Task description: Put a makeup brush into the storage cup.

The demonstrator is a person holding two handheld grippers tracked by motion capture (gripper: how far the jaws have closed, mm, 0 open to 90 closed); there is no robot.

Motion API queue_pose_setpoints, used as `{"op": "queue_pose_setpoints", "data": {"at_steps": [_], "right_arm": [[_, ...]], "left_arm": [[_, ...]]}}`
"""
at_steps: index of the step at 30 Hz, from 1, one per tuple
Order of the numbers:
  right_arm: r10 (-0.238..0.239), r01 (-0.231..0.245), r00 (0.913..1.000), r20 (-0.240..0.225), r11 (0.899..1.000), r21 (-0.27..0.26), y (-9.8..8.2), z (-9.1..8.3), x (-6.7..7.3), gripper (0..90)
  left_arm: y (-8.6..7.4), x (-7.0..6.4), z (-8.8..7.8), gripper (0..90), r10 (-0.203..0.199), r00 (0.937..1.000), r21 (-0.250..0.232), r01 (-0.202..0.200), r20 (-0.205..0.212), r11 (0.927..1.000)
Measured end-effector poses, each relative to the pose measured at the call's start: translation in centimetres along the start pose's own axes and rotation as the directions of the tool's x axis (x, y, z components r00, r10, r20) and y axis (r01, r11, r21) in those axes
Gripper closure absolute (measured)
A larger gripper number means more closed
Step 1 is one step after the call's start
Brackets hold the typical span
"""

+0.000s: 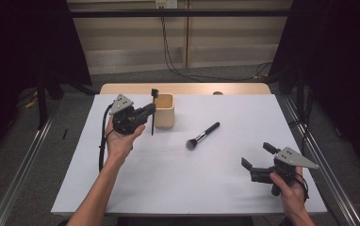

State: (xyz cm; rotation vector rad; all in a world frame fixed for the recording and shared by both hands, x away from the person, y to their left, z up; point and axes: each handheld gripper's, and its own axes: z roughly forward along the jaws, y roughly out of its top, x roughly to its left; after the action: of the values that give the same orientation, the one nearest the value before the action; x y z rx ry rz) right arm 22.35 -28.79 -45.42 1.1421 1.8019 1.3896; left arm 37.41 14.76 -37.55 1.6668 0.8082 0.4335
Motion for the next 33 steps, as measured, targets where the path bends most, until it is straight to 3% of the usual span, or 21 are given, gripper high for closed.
{"op": "queue_pose_setpoints", "data": {"at_steps": [23,33], "right_arm": [[-0.002,0.002,1.0000,-0.004,1.000,0.002,0.0,0.0,0.0,0.0],[-0.001,0.001,1.0000,-0.004,1.000,0.001,0.0,-0.1,-0.1,0.0]], "left_arm": [[3.4,0.0,2.1,86.0,0.016,0.9997,-0.058,-0.017,-0.016,0.9982],[4.3,0.7,2.6,86.0,0.008,0.9996,-0.066,-0.010,-0.029,0.9977]]}}
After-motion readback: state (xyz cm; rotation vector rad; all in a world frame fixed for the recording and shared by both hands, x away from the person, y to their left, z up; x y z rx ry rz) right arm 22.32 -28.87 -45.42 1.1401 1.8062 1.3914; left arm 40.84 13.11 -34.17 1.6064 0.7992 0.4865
